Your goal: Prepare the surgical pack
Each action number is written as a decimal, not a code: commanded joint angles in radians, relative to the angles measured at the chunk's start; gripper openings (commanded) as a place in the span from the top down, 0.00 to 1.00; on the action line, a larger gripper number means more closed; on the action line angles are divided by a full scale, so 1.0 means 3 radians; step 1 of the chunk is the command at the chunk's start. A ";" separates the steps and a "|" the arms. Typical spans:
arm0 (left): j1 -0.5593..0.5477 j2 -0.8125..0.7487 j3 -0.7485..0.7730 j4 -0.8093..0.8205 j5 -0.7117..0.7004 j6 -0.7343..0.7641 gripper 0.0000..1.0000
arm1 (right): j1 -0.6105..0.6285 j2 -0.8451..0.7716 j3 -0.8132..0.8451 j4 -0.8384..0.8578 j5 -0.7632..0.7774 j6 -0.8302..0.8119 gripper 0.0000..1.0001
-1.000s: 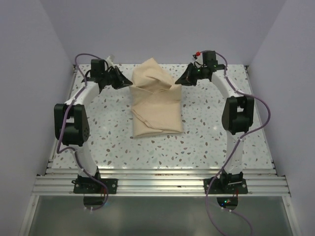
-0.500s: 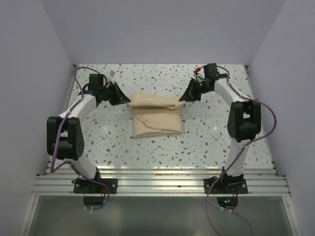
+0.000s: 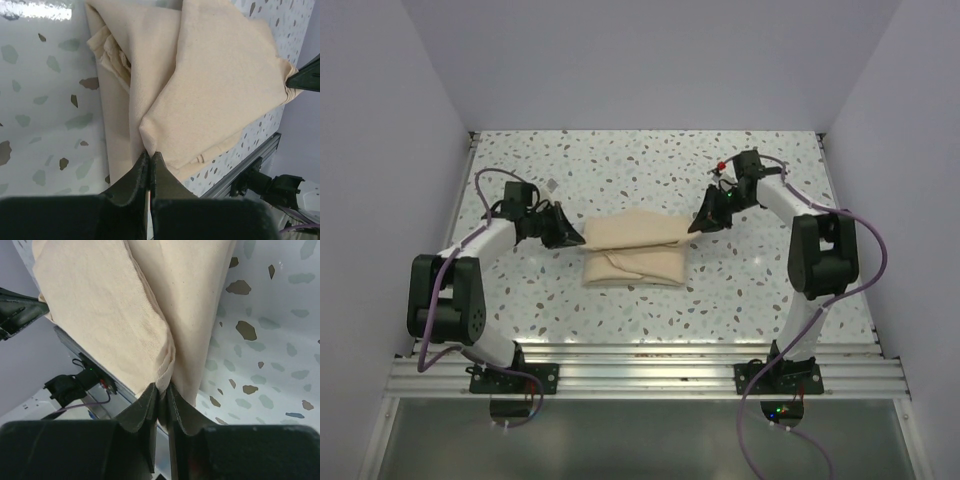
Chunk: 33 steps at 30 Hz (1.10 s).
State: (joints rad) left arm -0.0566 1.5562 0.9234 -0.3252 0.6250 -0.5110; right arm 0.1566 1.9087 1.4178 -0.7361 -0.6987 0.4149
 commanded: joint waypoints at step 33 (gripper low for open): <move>0.0051 -0.0192 0.0215 -0.0271 -0.0770 0.0502 0.53 | 0.0577 0.1951 0.2622 -0.0021 -0.0130 -0.0360 0.17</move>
State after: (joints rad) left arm -0.0525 1.5078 0.9947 -0.4488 0.3752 -0.3878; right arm 0.3218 2.4901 2.1647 -0.7036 -0.6605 0.3367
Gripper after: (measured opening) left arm 0.470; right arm 0.839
